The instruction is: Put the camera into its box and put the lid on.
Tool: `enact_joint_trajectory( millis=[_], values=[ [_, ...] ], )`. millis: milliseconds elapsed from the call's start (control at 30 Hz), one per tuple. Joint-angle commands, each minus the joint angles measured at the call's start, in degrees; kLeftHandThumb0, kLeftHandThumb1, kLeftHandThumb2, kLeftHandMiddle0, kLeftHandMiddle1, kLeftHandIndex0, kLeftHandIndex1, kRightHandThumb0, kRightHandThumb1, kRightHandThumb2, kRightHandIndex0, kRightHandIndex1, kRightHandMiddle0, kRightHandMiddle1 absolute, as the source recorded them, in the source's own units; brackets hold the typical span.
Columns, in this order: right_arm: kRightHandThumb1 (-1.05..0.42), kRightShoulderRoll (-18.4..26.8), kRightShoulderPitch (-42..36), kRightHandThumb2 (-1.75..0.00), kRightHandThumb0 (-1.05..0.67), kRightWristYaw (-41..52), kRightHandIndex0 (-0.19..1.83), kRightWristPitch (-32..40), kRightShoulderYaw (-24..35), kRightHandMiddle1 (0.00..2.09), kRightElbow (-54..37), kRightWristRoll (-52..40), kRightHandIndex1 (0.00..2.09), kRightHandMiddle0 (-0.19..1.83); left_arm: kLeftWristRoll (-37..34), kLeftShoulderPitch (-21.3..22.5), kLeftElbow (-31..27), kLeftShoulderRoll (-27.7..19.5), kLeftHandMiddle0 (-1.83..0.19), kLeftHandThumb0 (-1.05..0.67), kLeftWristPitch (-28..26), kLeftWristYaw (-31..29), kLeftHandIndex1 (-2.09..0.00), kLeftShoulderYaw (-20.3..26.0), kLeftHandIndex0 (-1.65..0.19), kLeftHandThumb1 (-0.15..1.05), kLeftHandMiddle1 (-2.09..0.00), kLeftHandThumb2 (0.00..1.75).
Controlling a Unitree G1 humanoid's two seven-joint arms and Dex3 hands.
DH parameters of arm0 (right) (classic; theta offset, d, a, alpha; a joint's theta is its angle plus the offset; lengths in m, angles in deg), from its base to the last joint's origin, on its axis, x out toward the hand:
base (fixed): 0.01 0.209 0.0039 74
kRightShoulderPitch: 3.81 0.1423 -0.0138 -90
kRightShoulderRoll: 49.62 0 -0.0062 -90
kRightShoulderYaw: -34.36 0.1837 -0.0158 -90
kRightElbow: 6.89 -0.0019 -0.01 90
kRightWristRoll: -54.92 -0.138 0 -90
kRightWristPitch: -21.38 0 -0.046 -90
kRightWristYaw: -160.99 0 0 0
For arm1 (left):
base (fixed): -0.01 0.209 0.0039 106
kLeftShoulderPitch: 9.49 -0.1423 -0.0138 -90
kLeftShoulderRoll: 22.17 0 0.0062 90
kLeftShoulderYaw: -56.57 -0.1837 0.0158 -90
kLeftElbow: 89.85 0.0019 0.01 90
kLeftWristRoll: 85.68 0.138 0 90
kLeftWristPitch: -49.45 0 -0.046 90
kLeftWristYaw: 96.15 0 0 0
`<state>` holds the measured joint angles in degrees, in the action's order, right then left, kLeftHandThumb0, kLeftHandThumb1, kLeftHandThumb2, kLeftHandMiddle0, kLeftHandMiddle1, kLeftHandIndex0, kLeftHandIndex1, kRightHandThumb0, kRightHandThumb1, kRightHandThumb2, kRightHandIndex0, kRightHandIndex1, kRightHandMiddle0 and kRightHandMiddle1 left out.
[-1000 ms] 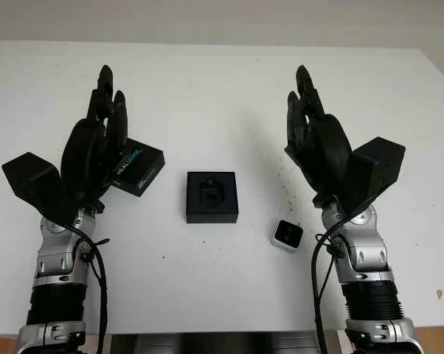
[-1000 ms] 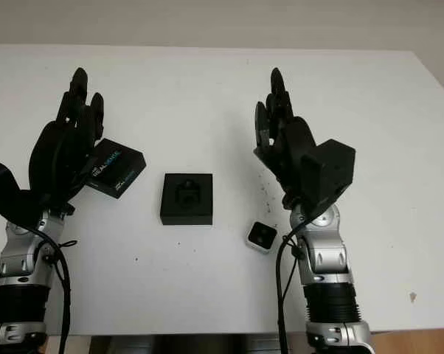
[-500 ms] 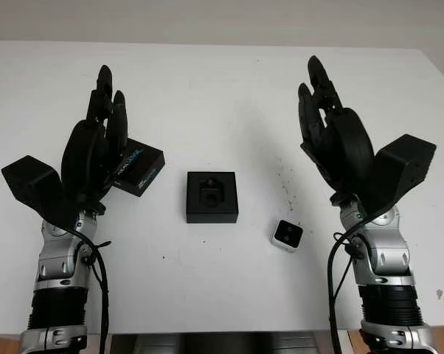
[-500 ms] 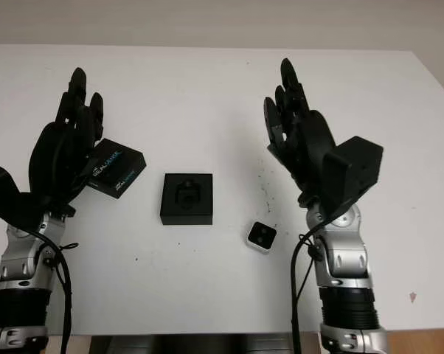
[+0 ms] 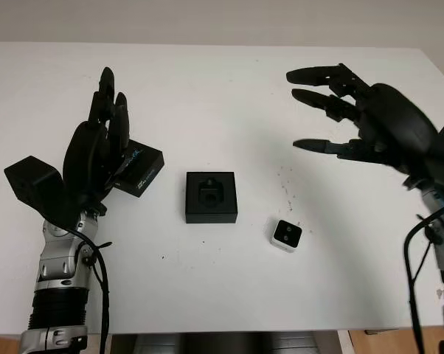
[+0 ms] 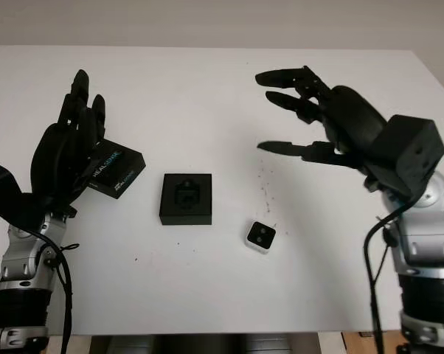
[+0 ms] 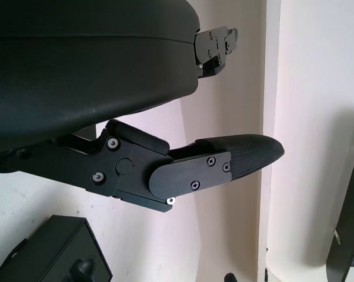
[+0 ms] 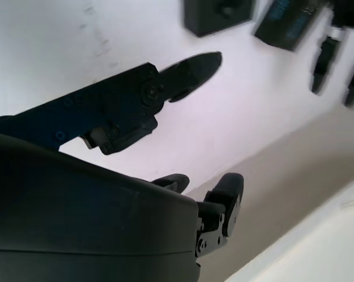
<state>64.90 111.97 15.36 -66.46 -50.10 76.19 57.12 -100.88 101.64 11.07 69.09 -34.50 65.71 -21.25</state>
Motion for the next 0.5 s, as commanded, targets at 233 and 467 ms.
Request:
enact_joint_trajectory(
  millis=[233,467],
  values=[
    [-0.8,12.2,4.2,-0.06,-0.44,7.8,0.4,-12.0,-5.6,0.23,-2.2,12.1,0.11,0.38,0.0,0.2,-0.1,-0.4,0.19,-0.76,0.4,-0.2,0.0,0.1,0.19,1.05,0.0,0.62],
    [-0.77,14.7,5.0,-0.05,-0.29,10.8,0.42,-18.6,-8.1,0.14,-3.4,15.5,0.09,0.49,0.1,0.3,-0.1,-0.5,0.19,-0.76,0.1,-0.1,0.0,0.2,0.19,1.05,0.0,0.62]
  ],
)
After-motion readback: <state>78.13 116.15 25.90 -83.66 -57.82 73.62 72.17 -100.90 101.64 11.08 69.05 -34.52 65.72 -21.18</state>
